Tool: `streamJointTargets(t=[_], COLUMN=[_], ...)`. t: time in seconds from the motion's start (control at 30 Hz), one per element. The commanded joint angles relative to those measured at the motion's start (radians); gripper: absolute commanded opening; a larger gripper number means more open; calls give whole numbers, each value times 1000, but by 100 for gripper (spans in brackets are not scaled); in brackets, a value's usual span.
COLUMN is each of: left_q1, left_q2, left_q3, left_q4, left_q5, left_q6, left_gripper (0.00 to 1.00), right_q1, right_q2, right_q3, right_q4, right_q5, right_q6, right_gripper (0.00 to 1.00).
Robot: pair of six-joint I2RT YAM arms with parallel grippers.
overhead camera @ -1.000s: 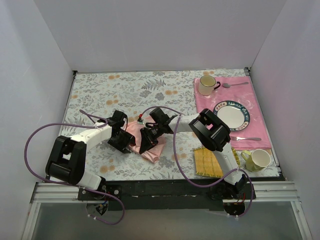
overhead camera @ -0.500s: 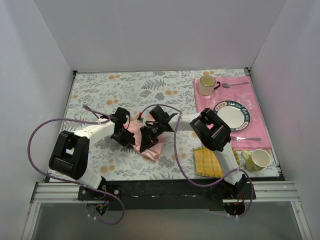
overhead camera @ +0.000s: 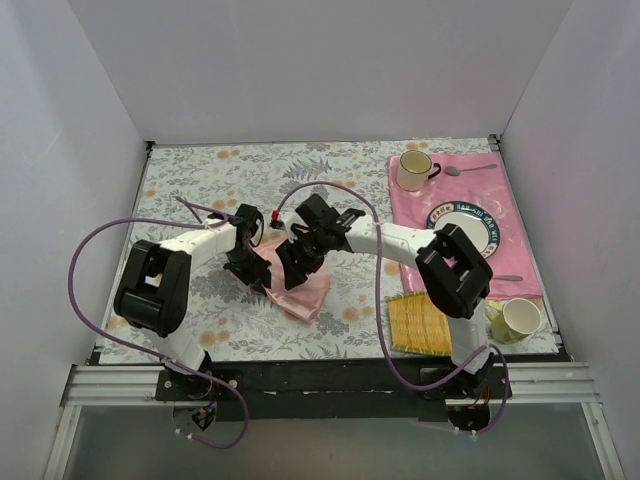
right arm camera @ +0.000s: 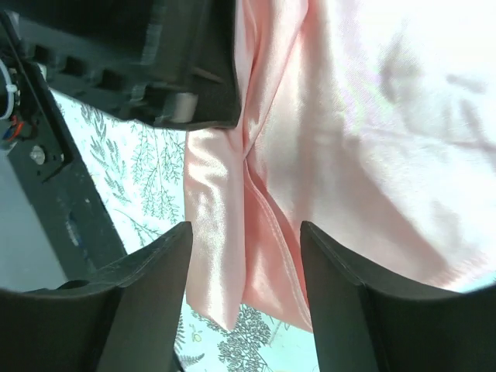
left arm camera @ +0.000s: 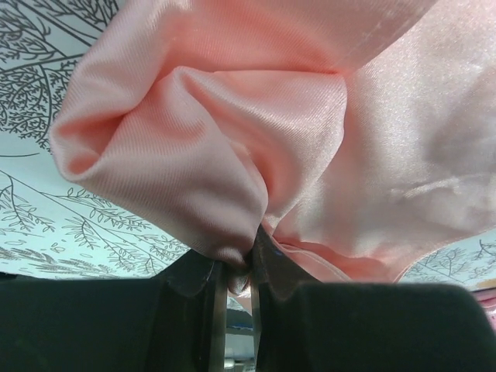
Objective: Fold the napkin, place the utensils inside, and roll it up
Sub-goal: Roll the napkin with the utensil
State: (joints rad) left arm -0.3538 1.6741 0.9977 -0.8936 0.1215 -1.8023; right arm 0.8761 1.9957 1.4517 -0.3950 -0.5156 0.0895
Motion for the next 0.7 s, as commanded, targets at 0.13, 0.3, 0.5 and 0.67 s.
streamJointTargets(t=[0.13,0.3,0.5,0.67], left_q1=[-2,-1,-1,-2], left_q2=[134,165,191,200], left_q3=[56,85,117,128], left_q4=[-116,-142,-172,-173], left_q5=[107,125,127,130], left_q6=[90,100,103,87], left_gripper=[0,0,0,0], right_q1=[124,262,354,371], right_q2=[-195,-219,-153,-101], right_q3=[-154,-235,-241,-231], right_q4=[151,252,283,268], right_q5=[268,463,684,797], right_q6=[-151,-230,-263,-258], right_gripper=[65,66,67,61])
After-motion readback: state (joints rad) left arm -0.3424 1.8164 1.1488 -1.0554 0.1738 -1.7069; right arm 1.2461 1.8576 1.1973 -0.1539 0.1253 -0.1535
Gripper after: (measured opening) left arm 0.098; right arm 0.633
